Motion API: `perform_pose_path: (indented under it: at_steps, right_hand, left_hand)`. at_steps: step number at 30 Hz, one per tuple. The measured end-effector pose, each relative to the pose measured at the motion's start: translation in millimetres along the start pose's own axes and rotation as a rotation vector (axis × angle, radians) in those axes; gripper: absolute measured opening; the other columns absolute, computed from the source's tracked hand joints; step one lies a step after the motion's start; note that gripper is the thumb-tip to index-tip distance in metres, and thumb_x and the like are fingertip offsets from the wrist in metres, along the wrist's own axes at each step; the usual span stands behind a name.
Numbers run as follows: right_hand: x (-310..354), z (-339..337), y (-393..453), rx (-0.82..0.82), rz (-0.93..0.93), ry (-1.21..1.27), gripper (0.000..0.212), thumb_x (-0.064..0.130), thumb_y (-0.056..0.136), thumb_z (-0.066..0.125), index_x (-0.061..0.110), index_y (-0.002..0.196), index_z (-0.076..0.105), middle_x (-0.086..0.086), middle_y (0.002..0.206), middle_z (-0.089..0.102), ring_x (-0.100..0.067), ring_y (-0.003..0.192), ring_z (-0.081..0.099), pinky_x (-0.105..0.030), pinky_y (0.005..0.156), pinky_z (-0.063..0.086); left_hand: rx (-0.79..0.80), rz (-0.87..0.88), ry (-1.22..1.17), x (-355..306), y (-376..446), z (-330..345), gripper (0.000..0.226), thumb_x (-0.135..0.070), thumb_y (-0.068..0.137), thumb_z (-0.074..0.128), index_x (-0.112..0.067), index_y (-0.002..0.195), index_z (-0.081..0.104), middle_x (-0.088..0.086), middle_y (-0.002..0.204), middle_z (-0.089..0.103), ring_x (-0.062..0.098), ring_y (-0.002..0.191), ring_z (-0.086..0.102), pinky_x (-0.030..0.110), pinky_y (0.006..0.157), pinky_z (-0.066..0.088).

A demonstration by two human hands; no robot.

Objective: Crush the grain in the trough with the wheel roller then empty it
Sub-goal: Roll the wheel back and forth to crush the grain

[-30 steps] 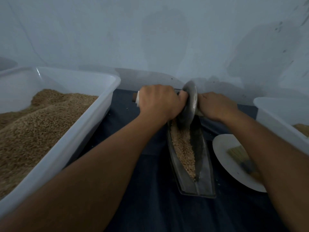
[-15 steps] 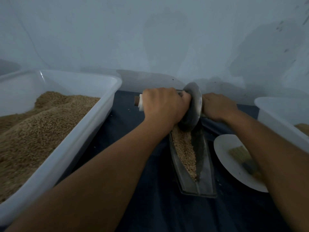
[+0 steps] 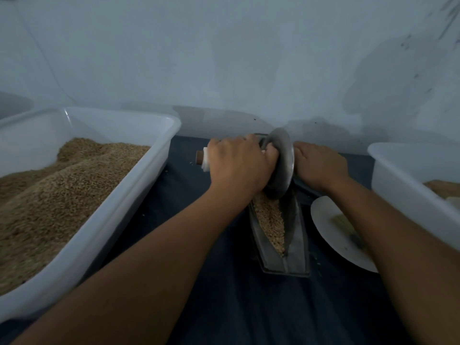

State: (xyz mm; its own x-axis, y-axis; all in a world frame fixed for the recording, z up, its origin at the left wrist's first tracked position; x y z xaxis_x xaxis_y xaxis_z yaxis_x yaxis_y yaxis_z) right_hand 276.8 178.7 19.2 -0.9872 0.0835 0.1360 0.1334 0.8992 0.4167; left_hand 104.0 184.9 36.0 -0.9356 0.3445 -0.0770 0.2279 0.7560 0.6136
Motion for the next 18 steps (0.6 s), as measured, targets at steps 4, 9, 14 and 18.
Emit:
perform_pose_path:
  at_steps: [4,9,14,18]
  right_hand:
    - [0.1,-1.6,-8.2,-0.034,0.032,0.000,0.057,0.057,0.086,0.012,0.025,0.095,0.058,-0.008,0.100,0.066,-0.032,0.087,0.058,-0.036,0.065,0.032]
    - [2.0,-3.5,-20.3,-0.056,0.038,0.026,0.048,0.056,0.088,0.015,0.023,0.088,0.051,-0.002,0.080,0.055,-0.024,0.069,0.042,-0.035,0.060,0.027]
    - [7.7,-9.2,-35.7,-0.111,0.003,0.061,0.047,0.055,0.090,0.017,0.023,0.088,0.051,0.000,0.074,0.058,-0.027,0.067,0.051,-0.036,0.063,0.030]
    - [11.3,-16.5,-49.6,-0.144,0.003,0.086,0.039,0.053,0.093,0.020,0.025,0.079,0.042,0.009,0.061,0.043,-0.012,0.053,0.034,-0.036,0.064,0.025]
  left_hand:
    - [0.001,0.024,-0.009,-0.7,-5.8,-4.0,0.049,-0.058,0.095,0.025,-0.020,0.086,0.055,0.005,0.083,0.067,0.027,0.071,0.057,0.039,0.068,0.023]
    - [0.006,0.045,-0.017,-1.1,-14.9,-10.5,0.051,-0.058,0.094,0.025,-0.018,0.093,0.058,0.007,0.086,0.067,0.029,0.077,0.060,0.040,0.068,0.024]
    - [0.014,0.064,-0.036,-0.4,-22.5,-14.6,0.053,-0.059,0.094,0.022,-0.019,0.099,0.056,0.008,0.093,0.067,0.030,0.085,0.059,0.042,0.070,0.023]
    - [0.015,0.088,-0.050,-0.2,-26.0,-18.7,0.046,-0.060,0.093,0.022,-0.022,0.089,0.046,0.008,0.093,0.067,0.030,0.084,0.058,0.042,0.070,0.024]
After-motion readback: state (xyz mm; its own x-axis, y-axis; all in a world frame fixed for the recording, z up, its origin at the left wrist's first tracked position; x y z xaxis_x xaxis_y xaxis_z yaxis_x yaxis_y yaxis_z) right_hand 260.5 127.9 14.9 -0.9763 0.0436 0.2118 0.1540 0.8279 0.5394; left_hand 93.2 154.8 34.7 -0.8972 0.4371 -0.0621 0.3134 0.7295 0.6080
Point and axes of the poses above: each hand's wrist, its own y-axis towards the middle knuckle, its own z-axis out of the palm, x = y × z, the point moved 6 cm from there along y, towards the middle knuckle
